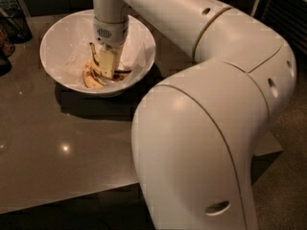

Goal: Pick banana from white bowl

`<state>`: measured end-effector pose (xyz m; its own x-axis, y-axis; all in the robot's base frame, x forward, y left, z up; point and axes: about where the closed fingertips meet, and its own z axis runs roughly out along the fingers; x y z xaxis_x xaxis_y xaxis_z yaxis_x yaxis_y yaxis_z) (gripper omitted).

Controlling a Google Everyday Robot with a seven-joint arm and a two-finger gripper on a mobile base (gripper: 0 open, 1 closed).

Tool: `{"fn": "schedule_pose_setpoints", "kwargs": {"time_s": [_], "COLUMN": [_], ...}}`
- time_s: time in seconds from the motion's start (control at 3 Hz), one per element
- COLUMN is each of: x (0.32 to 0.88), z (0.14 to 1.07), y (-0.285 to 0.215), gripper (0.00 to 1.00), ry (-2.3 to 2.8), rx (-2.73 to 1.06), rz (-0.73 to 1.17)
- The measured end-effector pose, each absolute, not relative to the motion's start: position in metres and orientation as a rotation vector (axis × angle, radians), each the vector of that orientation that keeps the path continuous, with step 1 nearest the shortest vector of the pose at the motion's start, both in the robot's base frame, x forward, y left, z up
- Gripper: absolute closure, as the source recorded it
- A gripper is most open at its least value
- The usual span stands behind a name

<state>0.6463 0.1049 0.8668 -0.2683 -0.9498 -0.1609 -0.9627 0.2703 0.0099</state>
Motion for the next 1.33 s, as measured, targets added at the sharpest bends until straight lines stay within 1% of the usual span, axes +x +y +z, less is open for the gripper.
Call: {"fn": "schedule_pose_setpoints", "kwargs": {"time_s": [0.67, 1.0, 1.33], "x": [0.642, 0.642, 0.642], "z": [0.881, 0.882, 0.888], "y": [0.108, 0.108, 0.111], "gripper": [1.00, 1.00, 1.00], "ry": [2.345, 2.345, 2.333], "rx": [-1.781, -1.781, -1.778], "rz": [0.225, 0.225, 0.163]}}
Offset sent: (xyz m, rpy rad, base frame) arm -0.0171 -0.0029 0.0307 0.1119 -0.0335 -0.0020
